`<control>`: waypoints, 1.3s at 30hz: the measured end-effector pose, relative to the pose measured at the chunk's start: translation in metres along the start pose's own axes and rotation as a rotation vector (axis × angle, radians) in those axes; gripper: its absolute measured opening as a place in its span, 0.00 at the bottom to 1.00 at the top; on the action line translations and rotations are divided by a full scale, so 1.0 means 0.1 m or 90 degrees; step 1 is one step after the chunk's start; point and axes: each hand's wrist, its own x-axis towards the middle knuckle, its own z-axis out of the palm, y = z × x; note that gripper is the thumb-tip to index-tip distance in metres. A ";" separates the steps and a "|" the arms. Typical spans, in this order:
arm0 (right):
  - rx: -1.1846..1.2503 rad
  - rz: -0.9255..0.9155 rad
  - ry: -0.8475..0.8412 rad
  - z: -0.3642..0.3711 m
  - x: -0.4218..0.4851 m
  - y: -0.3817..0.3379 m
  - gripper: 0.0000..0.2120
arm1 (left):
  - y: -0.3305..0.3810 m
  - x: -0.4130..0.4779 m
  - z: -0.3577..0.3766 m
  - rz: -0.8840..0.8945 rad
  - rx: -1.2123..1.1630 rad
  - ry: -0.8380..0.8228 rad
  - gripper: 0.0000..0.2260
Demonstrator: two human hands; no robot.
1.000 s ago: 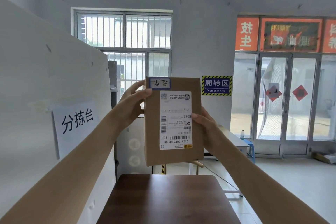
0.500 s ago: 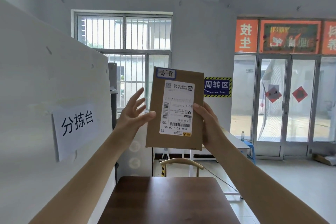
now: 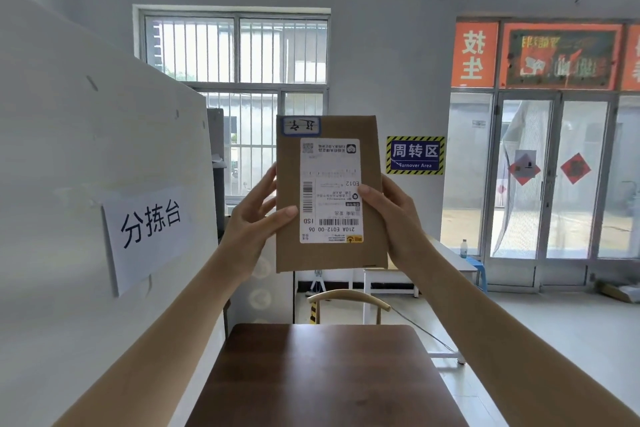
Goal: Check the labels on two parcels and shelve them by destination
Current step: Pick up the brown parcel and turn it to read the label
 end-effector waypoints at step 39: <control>-0.043 0.085 -0.053 -0.42 0.04 0.02 0.52 | 0.36 0.39 -0.28 -0.133 0.145 -0.168 0.44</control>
